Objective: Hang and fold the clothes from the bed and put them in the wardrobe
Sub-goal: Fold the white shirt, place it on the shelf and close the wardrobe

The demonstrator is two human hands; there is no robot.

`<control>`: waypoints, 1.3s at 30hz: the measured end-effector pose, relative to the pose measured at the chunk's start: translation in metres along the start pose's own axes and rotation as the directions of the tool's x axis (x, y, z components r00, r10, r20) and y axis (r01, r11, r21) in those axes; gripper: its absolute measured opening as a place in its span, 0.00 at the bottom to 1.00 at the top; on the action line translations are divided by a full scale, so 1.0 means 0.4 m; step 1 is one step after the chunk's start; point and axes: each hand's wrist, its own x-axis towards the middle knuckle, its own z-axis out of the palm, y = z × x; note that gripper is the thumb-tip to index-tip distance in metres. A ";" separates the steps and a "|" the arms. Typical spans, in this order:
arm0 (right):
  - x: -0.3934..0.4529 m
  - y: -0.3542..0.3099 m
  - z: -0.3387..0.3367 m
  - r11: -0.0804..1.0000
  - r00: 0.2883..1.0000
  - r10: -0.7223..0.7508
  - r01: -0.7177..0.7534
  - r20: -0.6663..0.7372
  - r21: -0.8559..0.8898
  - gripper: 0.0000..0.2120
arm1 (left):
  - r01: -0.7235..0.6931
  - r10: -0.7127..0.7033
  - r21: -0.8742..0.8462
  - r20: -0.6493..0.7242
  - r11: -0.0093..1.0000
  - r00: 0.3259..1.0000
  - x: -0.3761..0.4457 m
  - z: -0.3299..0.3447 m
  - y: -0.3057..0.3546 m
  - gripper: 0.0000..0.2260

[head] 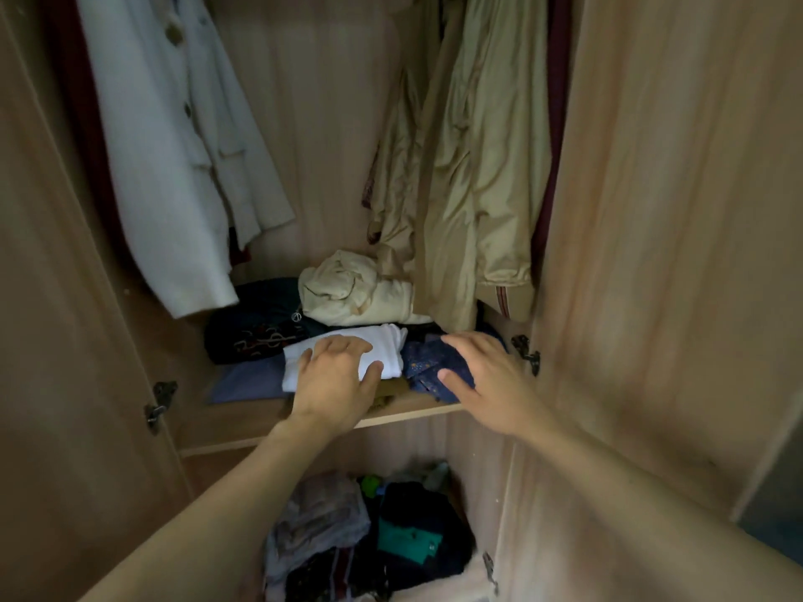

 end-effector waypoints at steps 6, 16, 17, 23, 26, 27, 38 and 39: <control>-0.125 -0.060 -0.128 0.999 0.999 0.026 -0.028 -0.026 -0.041 0.29 | -0.025 0.017 -0.199 -0.043 0.980 0.999 -0.077 -0.019 0.050 0.21; -0.272 0.018 -0.352 0.994 0.970 0.068 -0.087 -0.233 -0.071 0.25 | -0.193 0.194 -0.208 -0.015 0.959 0.981 -0.114 -0.019 0.324 0.16; -0.286 0.029 -0.373 0.993 0.965 0.066 -0.087 -0.252 -0.074 0.25 | -0.207 0.208 -0.203 -0.014 0.957 0.978 -0.109 -0.023 0.356 0.16; -0.362 0.095 -0.520 0.994 0.928 0.025 -0.064 -0.371 -0.094 0.21 | -0.281 0.282 -0.267 -0.033 0.922 0.959 -0.091 -0.036 0.567 0.14; -0.378 0.136 -0.579 0.995 0.885 -0.023 -0.026 -0.466 -0.098 0.19 | -0.272 0.274 -0.270 -0.030 0.924 0.961 -0.099 -0.013 0.655 0.15; -0.382 0.151 -0.594 0.995 0.879 -0.019 -0.031 -0.476 -0.096 0.19 | -0.255 0.260 -0.277 -0.017 0.927 0.965 -0.102 -0.003 0.679 0.16; -0.412 0.283 -0.614 0.957 0.929 0.267 -0.222 -0.256 0.189 0.47 | -0.105 0.132 -0.295 0.072 0.950 0.989 -0.164 0.072 0.759 0.16; -0.412 0.281 -0.614 0.946 0.934 0.288 -0.243 -0.213 0.217 0.47 | -0.085 0.114 -0.305 0.077 0.948 0.990 -0.169 0.073 0.758 0.15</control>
